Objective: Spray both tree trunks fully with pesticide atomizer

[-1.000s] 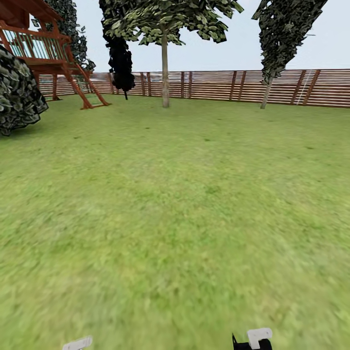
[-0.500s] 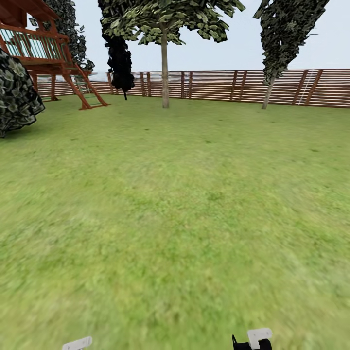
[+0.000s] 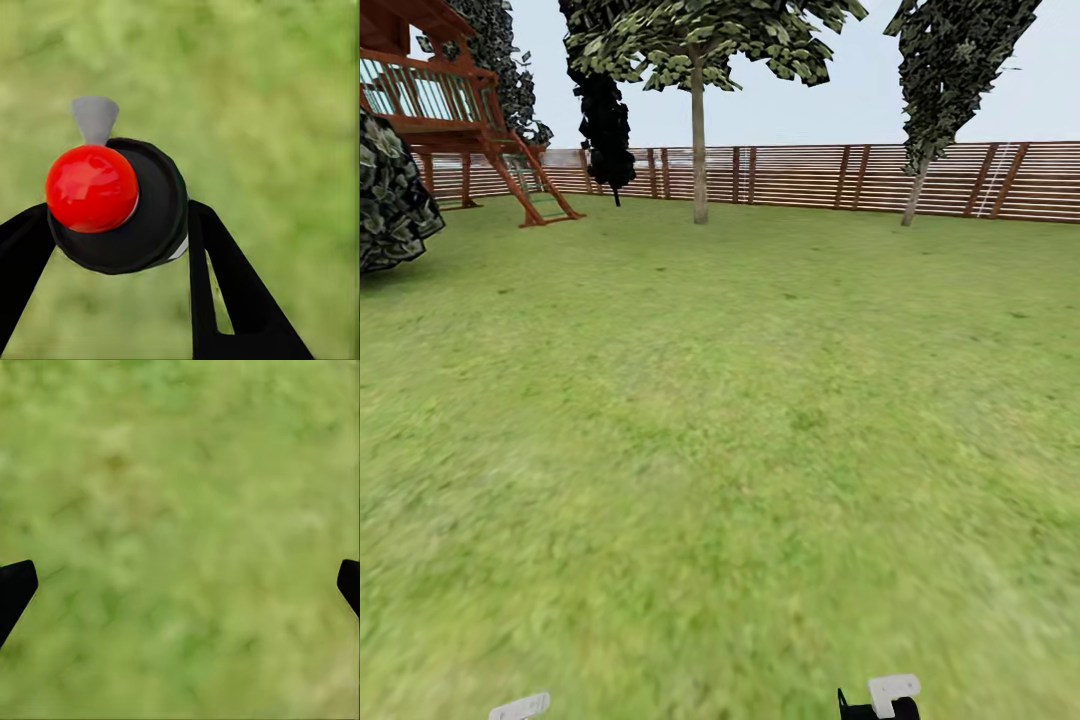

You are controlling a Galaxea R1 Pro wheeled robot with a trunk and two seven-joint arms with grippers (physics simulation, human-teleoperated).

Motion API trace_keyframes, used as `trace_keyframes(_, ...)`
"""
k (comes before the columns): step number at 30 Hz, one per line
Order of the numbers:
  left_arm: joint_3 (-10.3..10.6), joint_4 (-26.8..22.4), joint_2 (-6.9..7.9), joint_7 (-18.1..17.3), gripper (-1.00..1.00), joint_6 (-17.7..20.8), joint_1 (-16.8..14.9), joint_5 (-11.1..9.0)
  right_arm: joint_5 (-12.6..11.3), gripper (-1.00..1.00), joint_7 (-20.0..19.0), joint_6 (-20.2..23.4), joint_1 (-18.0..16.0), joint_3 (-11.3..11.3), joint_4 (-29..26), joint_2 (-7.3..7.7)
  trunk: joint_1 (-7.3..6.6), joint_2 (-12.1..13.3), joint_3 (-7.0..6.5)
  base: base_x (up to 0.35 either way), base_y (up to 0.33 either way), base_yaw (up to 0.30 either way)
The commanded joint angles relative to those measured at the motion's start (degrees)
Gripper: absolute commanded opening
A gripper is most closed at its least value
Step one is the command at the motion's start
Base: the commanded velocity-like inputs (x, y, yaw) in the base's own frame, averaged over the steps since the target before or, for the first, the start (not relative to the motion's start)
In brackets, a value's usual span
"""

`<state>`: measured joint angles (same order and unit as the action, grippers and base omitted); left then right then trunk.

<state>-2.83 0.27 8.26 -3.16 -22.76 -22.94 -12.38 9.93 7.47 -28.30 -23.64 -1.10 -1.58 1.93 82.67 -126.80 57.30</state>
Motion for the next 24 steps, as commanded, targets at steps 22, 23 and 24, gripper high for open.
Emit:
trace_keyframes(22,0.01,0.0,0.0,0.04,-1.0,0.0,0.0,-0.01,0.0,1.0,0.0,0.0,0.0,0.03,0.0,0.0,0.0,0.0,0.0,0.339,0.0,0.0)
trace_keyframes(23,0.0,0.0,0.0,0.04,-1.0,0.0,0.0,-0.01,0.0,1.0,0.0,0.0,0.0,0.04,0.0,0.0,0.0,0.0,0.0,0.339,0.0,0.0)
trace_keyframes(24,0.01,0.0,0.0,0.04,-1.0,0.0,0.0,-0.01,0.0,1.0,0.0,0.0,0.0,0.04,0.0,0.0,0.0,0.0,0.0,0.339,0.0,0.0)
